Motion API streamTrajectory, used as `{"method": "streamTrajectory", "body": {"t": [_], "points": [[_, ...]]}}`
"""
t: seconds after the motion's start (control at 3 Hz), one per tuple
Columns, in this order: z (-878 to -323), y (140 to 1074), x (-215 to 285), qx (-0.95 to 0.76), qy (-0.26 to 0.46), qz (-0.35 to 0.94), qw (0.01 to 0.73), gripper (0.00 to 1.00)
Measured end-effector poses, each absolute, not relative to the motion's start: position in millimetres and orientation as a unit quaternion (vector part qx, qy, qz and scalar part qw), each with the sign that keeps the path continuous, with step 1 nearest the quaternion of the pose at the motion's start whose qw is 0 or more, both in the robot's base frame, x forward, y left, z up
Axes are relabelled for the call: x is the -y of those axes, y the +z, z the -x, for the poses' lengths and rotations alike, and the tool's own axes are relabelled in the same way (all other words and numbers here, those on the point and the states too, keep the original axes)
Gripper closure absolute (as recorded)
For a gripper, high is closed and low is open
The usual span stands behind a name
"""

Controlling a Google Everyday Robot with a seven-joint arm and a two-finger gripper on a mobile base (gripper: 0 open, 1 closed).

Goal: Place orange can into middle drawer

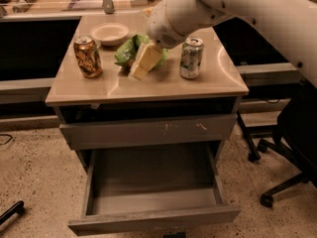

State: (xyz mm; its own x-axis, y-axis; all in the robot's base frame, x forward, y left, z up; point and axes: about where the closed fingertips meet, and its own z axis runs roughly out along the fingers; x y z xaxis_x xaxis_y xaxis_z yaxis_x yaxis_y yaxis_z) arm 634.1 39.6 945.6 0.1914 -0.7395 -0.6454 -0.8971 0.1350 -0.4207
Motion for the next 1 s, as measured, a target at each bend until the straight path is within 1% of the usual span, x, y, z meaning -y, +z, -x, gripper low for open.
{"method": "streamTrajectory", "body": {"t": [0.33,1.0], "points": [[-669,936,-87,-0.606,0.107,0.656,0.436,0.00],[-714,911,-160,-0.588,0.143,0.669,0.432,0.00]]}}
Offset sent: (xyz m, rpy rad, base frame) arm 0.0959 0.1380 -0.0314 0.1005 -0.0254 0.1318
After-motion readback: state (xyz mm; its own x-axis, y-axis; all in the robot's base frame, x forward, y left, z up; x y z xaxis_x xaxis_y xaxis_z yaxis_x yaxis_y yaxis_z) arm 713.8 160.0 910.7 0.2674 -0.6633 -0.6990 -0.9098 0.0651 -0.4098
